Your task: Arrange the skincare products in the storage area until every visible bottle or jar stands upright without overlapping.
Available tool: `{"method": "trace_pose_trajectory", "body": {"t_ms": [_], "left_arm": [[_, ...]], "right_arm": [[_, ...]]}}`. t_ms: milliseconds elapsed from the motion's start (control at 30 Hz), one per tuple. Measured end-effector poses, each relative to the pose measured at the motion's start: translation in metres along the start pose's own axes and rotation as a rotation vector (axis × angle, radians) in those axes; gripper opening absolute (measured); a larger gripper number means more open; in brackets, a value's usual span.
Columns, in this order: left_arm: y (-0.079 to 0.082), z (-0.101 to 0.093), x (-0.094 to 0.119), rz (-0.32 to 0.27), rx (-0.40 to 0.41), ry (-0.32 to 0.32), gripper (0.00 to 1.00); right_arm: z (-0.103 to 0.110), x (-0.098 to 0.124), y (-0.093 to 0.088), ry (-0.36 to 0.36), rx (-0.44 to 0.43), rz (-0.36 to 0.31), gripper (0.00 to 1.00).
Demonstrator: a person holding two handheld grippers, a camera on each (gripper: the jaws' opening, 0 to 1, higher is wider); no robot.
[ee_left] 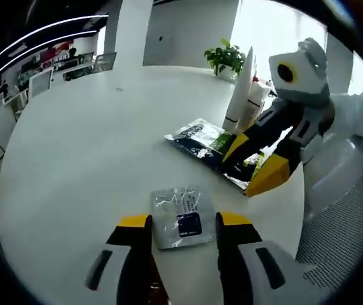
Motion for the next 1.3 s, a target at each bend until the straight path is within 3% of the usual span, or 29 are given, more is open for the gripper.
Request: {"method": "trace_pose_trajectory", "body": {"t_ms": [167, 467, 600, 633, 700, 733, 800, 833, 933, 1000, 1067, 1133, 1200, 1300], "left_arm": [[-0.003, -0.005, 0.001, -0.031, 0.010, -0.007, 0.38], [-0.003, -0.007, 0.006, -0.094, 0.048, -0.012, 0.37], [0.001, -0.013, 0.009, -0.127, 0.010, -0.036, 0.37], [0.002, -0.015, 0.010, -0.135, -0.004, -0.041, 0.32], [0.006, -0.015, 0.012, -0.167, -0.071, -0.023, 0.08], [0.007, -0.015, 0.013, -0.180, -0.070, -0.011, 0.02], [0.008, -0.017, 0.012, -0.212, -0.049, -0.032, 0.13], [0.005, -0.020, 0.010, -0.185, -0.016, -0.069, 0.21], [0.000, -0.019, 0.008, -0.128, -0.118, -0.025, 0.17], [-0.002, -0.022, 0.008, -0.109, -0.110, -0.027, 0.19], [-0.003, -0.025, 0.008, -0.092, -0.084, -0.029, 0.34], [-0.004, -0.033, 0.007, -0.061, -0.094, -0.047, 0.50], [-0.004, -0.038, 0.006, -0.012, -0.156, -0.052, 0.56], [-0.004, -0.042, 0.001, 0.042, -0.247, -0.012, 0.54]], "right_arm": [[0.000, -0.011, -0.001, -0.004, -0.127, -0.028, 0.26], [0.002, -0.022, -0.004, 0.019, -0.256, -0.046, 0.22], [0.002, -0.022, -0.001, 0.021, -0.300, -0.063, 0.18], [0.002, -0.021, -0.001, 0.026, -0.311, -0.067, 0.16], [0.003, -0.019, 0.000, 0.035, -0.333, -0.077, 0.12], [0.004, -0.018, 0.001, 0.045, -0.340, -0.083, 0.10], [0.005, -0.017, 0.001, 0.052, -0.340, -0.082, 0.01], [0.004, -0.017, 0.000, 0.036, -0.333, -0.074, 0.00], [0.000, -0.016, -0.003, 0.000, -0.257, -0.057, 0.00], [-0.002, -0.013, -0.004, -0.012, -0.194, -0.043, 0.02], [-0.002, -0.010, -0.006, -0.019, -0.125, -0.019, 0.05], [0.000, -0.009, -0.005, -0.019, -0.119, -0.021, 0.08], [0.000, -0.007, -0.003, -0.017, -0.120, -0.028, 0.08], [0.000, -0.005, 0.001, -0.022, -0.109, -0.041, 0.08]]}}
Point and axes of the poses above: the point that each gripper's makers call its tool centre point, and the gripper's own axes: x roughly backward along the fingers, z roughly to its left, y roughly out of its top, the point moved 8 cm from there along x, roughly backward along the fingers, and after that the axes turned 6 degrees about -z, right-handed, at the moved point
